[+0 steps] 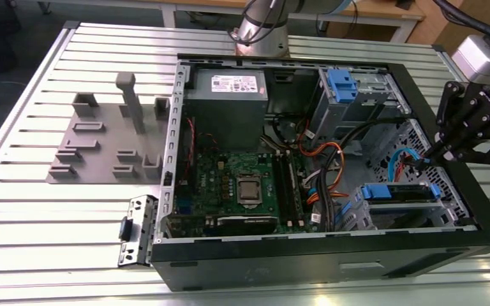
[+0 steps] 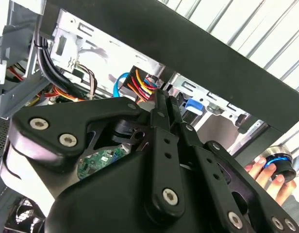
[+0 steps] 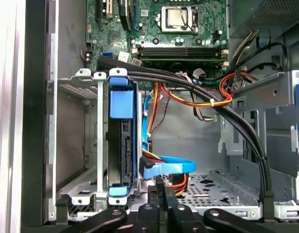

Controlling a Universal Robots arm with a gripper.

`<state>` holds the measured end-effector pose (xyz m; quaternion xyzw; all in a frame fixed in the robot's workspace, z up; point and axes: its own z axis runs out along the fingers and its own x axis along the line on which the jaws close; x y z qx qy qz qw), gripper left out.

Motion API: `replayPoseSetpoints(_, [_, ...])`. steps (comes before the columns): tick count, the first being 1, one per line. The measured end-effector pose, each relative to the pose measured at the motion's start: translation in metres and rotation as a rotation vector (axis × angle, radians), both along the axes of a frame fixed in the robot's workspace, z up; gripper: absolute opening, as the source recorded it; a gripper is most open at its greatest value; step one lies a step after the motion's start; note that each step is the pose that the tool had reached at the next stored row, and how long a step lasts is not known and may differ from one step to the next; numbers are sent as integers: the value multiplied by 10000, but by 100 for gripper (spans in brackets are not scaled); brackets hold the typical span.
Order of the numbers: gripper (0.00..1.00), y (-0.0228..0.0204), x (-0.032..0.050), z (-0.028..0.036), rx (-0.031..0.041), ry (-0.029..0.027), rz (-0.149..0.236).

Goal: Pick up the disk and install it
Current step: 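Insert the first disk wire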

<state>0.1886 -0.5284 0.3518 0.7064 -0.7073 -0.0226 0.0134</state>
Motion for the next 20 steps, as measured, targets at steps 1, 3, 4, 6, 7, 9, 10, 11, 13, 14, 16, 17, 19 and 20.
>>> replayPoseSetpoints(1, [16,-5,1,0,1,0,2])
replayPoseSetpoints(3, [16,-26,0,-1,-1,-1,1])
replayPoseSetpoints(4, [16,-45,-1,-4,0,0,1])
replayPoseSetpoints(6, [16,-90,-1,-7,0,-1,1])
replayPoseSetpoints(7, [16,-103,0,-7,0,-1,4])
replayPoseSetpoints(9, [16,-125,-1,-6,-2,-1,9])
replayPoseSetpoints(10, [16,-135,-1,-7,-1,-1,10])
replayPoseSetpoints(11, [16,-142,-1,-7,-2,-1,11])
replayPoseSetpoints(13, [16,-143,-1,-7,0,0,12])
replayPoseSetpoints(14, [16,-143,-1,-7,-2,0,12])
replayPoseSetpoints(16, [16,-144,-1,-6,-3,-1,12])
replayPoseSetpoints(17, [16,-144,-1,-7,-2,-1,11])
replayPoseSetpoints(19, [16,-145,-1,-6,-2,-1,11])
replayPoseSetpoints(20, [16,-145,-1,-7,-2,0,12])
